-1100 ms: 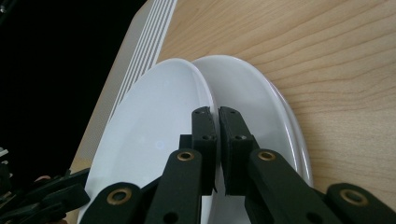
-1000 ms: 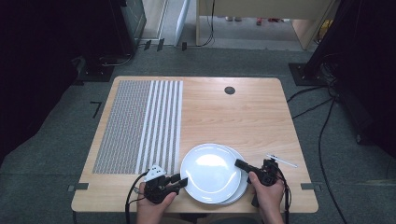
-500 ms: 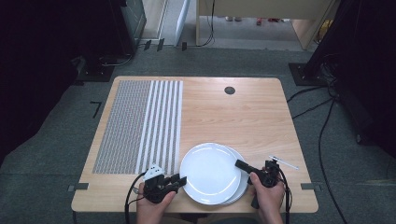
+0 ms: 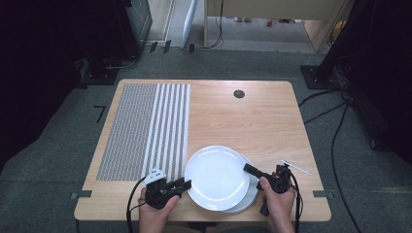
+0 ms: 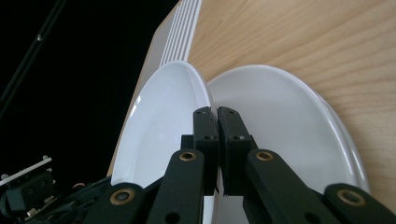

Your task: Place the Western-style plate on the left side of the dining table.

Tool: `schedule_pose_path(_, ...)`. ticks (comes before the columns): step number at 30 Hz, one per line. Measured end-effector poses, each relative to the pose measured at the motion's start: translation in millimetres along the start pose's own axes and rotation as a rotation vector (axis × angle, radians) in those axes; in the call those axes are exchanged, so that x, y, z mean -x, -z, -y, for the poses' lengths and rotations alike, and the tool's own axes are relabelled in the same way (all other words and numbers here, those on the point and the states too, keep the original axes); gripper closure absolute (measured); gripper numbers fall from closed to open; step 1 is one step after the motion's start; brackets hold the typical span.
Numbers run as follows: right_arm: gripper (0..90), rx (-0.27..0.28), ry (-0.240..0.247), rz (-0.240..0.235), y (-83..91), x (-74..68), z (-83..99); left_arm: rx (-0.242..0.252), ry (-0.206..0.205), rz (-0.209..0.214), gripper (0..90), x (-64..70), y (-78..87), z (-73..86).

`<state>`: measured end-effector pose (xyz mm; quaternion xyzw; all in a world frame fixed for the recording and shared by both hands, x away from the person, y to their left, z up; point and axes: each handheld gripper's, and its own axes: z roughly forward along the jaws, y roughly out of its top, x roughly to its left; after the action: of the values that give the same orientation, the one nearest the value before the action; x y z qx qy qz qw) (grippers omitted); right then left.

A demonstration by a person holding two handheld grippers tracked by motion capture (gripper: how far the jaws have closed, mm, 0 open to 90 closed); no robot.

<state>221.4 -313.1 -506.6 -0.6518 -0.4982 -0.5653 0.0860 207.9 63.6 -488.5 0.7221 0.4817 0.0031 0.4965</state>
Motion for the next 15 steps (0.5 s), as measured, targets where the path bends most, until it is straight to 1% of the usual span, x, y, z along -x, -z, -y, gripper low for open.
schedule_pose_path(1,88.5,0.003,0.002,-0.008,-1.1,-5.2,-2.5,0.003,-0.001,-0.006,68.8,-0.3,1.2,-1.8)
schedule_pose_path(2,88.5,0.003,0.002,-0.008,-1.1,-5.2,-2.5,0.006,0.003,-0.009,68.8,-1.1,2.6,-3.7)
schedule_pose_path(4,88.6,0.002,0.003,-0.009,-4.6,-9.7,-4.7,0.015,0.018,-0.01,69.2,-3.7,6.5,-7.8)
schedule_pose_path(7,88.6,-0.004,-0.002,-0.014,-13.2,-16.9,-6.7,0.024,0.021,-0.025,69.5,-9.0,13.3,-14.5)
schedule_pose_path(9,88.7,-0.007,0.003,-0.02,-19.7,-21.7,-7.8,0.037,0.024,-0.024,69.9,-14.0,18.7,-19.1)
schedule_pose_path(10,88.7,-0.012,0.005,-0.026,-26.2,-27.5,-9.4,0.042,0.026,-0.024,70.3,-17.3,22.3,-22.3)
schedule_pose_path(12,88.7,-0.014,0.006,-0.029,-28.9,-30.0,-10.1,0.053,0.032,-0.028,70.5,-21.8,26.9,-26.8)
schedule_pose_path(15,88.8,-0.022,0.01,-0.036,-39.1,-40.2,-13.4,0.06,0.042,-0.038,71.1,-30.1,34.7,-35.7)
